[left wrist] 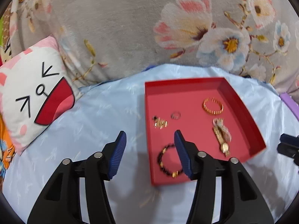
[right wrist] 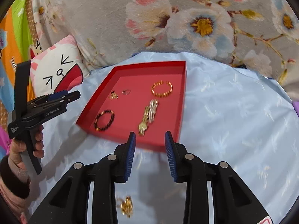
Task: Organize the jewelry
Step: 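Move the right gripper to the gold chain while the left gripper approaches the red-stone ring, then close the right gripper on the gold chain while the left gripper grasps the red-stone ring, then carry the gold chain and red-stone ring over the red tray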
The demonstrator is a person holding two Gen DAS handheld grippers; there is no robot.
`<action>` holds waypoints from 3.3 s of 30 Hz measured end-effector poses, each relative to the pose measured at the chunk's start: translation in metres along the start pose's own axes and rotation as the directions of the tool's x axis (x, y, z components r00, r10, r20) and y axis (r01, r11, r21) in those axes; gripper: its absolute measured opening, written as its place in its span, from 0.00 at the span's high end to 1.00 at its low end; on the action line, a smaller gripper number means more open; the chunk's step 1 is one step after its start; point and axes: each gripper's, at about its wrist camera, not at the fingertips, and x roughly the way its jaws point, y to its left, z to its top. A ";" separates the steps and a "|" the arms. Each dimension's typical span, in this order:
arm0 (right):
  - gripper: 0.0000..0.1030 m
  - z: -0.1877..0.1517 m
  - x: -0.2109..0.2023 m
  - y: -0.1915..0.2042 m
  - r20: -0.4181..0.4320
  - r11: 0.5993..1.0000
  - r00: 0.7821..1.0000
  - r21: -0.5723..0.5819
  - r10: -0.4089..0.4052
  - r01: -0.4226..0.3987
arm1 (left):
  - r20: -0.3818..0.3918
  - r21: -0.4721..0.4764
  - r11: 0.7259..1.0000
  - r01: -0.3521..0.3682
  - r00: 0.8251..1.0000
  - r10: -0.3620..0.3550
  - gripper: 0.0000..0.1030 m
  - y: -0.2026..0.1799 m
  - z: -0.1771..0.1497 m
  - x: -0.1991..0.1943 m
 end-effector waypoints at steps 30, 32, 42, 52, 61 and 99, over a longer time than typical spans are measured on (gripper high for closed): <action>0.74 -0.113 0.018 0.051 -0.142 0.996 0.990 -0.085 -0.028 0.016 | -0.130 -0.024 0.993 0.116 0.984 -0.118 0.36 -0.027 -0.123 -0.035; 0.84 -0.113 0.019 0.051 -0.141 0.996 0.989 -0.087 -0.040 0.028 | -0.134 -0.025 0.992 0.123 0.983 -0.125 0.36 -0.027 -0.123 -0.034; 0.96 -0.113 0.008 0.034 -0.134 0.999 0.990 -0.031 -0.045 0.041 | -0.158 0.009 0.983 0.185 0.971 -0.181 0.35 -0.045 -0.126 -0.036; 0.96 -0.116 -0.008 0.019 -0.118 0.998 0.991 0.013 -0.055 0.057 | -0.211 0.066 0.963 0.262 0.947 -0.243 0.35 -0.088 -0.121 -0.026; 0.96 -0.117 -0.010 0.016 -0.117 0.998 0.992 0.030 -0.047 0.050 | -0.213 0.065 0.965 0.253 0.948 -0.234 0.62 -0.104 -0.111 -0.013; 0.97 0.050 -0.057 0.038 0.127 0.999 0.991 -0.047 0.033 -0.028 | 0.028 0.019 0.981 0.193 0.981 -0.194 0.89 -0.019 0.041 -0.057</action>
